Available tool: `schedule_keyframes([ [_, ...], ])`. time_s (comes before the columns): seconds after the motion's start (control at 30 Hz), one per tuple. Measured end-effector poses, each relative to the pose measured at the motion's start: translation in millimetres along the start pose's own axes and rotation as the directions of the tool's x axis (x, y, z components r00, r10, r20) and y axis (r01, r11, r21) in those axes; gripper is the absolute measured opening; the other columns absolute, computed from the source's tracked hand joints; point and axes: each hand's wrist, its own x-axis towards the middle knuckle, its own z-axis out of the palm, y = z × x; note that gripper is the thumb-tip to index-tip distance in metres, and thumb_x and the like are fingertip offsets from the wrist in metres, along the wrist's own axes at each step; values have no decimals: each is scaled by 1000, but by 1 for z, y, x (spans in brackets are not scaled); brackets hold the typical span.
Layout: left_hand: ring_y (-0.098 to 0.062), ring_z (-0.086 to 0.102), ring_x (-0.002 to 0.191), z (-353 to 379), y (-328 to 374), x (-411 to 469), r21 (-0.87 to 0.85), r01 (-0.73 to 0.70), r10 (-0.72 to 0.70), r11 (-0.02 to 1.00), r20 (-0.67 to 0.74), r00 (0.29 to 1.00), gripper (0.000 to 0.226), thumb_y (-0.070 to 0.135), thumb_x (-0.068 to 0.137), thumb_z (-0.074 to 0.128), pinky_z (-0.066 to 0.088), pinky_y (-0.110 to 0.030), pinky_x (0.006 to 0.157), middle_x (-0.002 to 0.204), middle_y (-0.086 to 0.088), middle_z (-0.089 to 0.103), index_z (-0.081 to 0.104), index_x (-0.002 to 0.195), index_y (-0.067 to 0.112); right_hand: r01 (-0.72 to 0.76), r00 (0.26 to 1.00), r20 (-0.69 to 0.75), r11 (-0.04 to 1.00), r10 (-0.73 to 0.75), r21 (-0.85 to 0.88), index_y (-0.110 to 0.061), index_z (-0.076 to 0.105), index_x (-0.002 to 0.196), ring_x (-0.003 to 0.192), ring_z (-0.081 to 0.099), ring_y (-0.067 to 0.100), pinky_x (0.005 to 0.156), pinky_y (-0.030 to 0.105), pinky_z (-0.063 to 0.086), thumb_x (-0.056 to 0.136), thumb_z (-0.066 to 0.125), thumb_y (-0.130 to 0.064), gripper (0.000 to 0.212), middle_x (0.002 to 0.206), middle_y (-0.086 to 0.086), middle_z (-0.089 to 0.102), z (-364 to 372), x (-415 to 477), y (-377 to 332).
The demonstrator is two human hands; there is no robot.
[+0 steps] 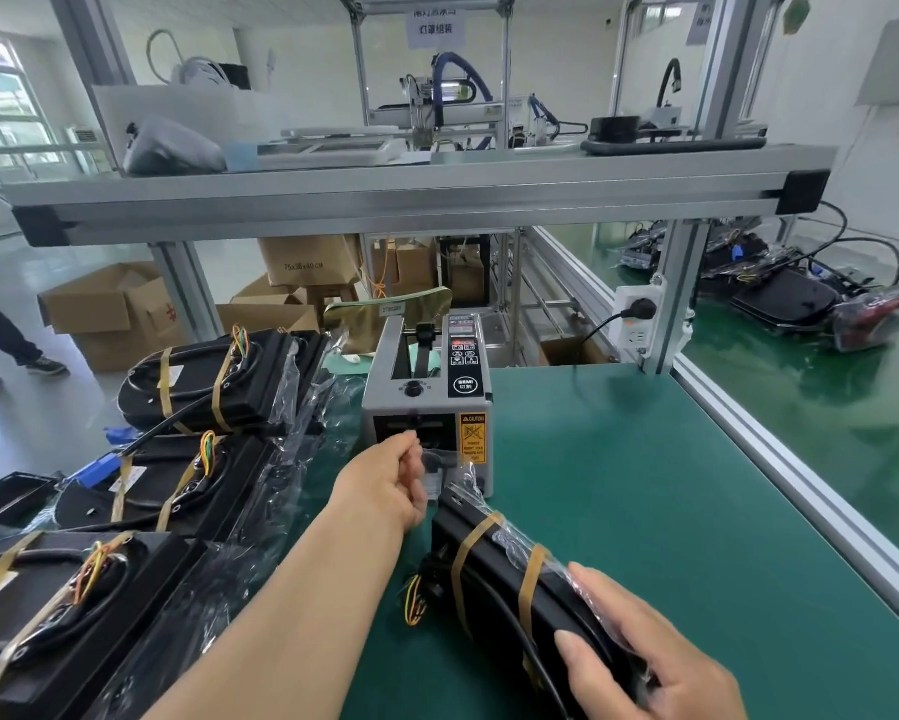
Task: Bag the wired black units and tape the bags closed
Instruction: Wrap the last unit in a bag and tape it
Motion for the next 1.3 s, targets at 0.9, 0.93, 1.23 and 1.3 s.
schedule_keyframes([
  [0.9, -8, 31, 42, -35, -40, -74, 418, -573, 527, 705, 233, 818, 29, 18, 77, 77, 31, -16, 44, 49, 7, 43, 63, 52, 19, 122, 992, 22, 991, -121, -50, -20, 77, 105, 102, 62, -15, 89, -1, 41, 60, 79, -27, 46, 114, -28, 68, 1, -3, 3],
  [0.93, -7, 31, 41, -36, -41, -73, 422, -571, 528, 704, 227, 819, 30, 18, 77, 77, 31, -14, 42, 48, 8, 43, 64, 50, 20, 127, 992, 25, 990, -126, -65, -18, 77, 105, 103, 62, -14, 89, -1, 40, 59, 79, -25, 47, 109, -26, 71, 1, -3, 4],
  [1.23, -5, 33, 38, -40, -40, -67, 451, -570, 523, 686, 240, 818, 20, 14, 77, 77, 30, -13, 40, 45, 8, 44, 68, 59, 13, 136, 991, 11, 989, -135, -58, -20, 74, 108, 102, 61, -17, 89, -1, 40, 57, 79, -19, 51, 117, -35, 60, 2, -3, 3],
  [1.3, -1, 38, 35, -40, -41, -68, 470, -583, 539, 663, 241, 807, 18, 13, 78, 77, 31, -13, 42, 43, 12, 47, 68, 63, 9, 138, 990, 13, 989, -137, -55, -20, 75, 108, 102, 61, -17, 89, -1, 40, 58, 79, -19, 50, 116, -35, 61, 1, -3, 4],
])
